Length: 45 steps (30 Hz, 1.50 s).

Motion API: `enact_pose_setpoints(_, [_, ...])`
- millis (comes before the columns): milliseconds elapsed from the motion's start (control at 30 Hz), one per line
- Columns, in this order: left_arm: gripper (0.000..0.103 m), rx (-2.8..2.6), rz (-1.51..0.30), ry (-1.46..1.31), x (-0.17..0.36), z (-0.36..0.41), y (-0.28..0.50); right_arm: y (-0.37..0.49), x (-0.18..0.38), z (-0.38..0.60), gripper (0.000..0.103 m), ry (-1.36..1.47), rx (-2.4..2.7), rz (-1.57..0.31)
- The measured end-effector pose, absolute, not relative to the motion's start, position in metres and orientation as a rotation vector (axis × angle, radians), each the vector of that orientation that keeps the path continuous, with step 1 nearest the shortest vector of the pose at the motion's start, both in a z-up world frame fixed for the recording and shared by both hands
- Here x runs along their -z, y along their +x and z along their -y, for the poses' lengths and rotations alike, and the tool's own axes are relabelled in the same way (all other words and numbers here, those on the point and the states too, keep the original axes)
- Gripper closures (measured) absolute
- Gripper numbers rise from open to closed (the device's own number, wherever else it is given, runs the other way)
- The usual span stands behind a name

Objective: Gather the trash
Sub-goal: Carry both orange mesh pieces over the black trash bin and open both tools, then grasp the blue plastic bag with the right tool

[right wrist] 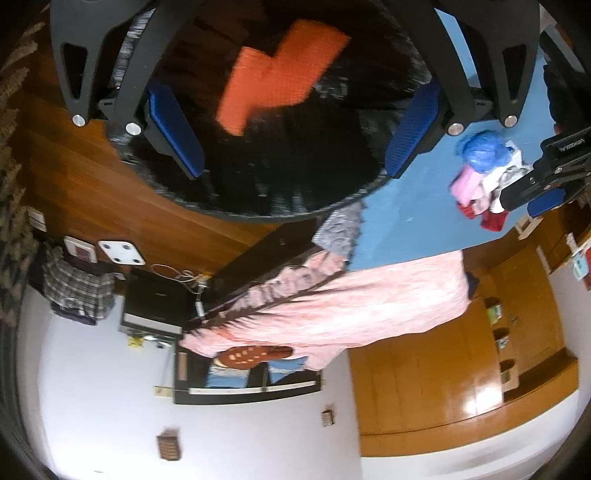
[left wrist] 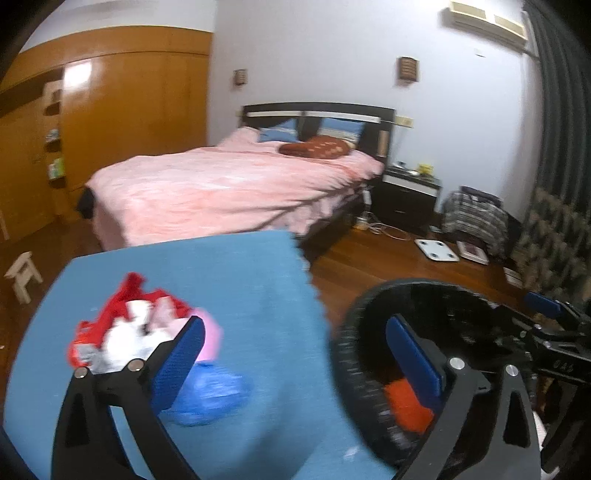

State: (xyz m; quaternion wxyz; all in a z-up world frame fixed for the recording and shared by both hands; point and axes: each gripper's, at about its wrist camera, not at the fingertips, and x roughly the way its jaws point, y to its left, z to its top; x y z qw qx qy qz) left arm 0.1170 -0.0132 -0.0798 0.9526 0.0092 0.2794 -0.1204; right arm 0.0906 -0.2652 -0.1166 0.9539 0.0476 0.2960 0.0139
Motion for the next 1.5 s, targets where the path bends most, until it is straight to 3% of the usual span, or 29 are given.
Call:
enact_pose_setpoints(433, [0.006,-0.034,-0.585,-0.018,0.1,-0.116,0.105,0.122,0.113,0.137,0.007,0.035,-0.252,-0.6])
enact_pose_setpoints(733, [0.006,-0.128,-0.622,-0.031,0.123,-0.167,0.103,0.137,0.143,0.06,0.007,-0.048,-0.346,-0.64])
enact_pose_setpoints(1400, [0.006,-0.166,-0.664,-0.058,0.151,-0.203,0.113,0.17,0.198,0.017,0.008,-0.1,-0.371,-0.815])
enact_pose_setpoints(1467, [0.006,-0.164,-0.668,-0.06,0.152,-0.202,0.114,0.17,0.199,0.015,0.01,-0.105,-0.385,-0.823])
enact_pose_setpoints(1500, [0.006,-0.163,-0.67,-0.06,0.153,-0.202,0.115,0.171,0.199,0.015,0.016,-0.108,-0.398,-0.829])
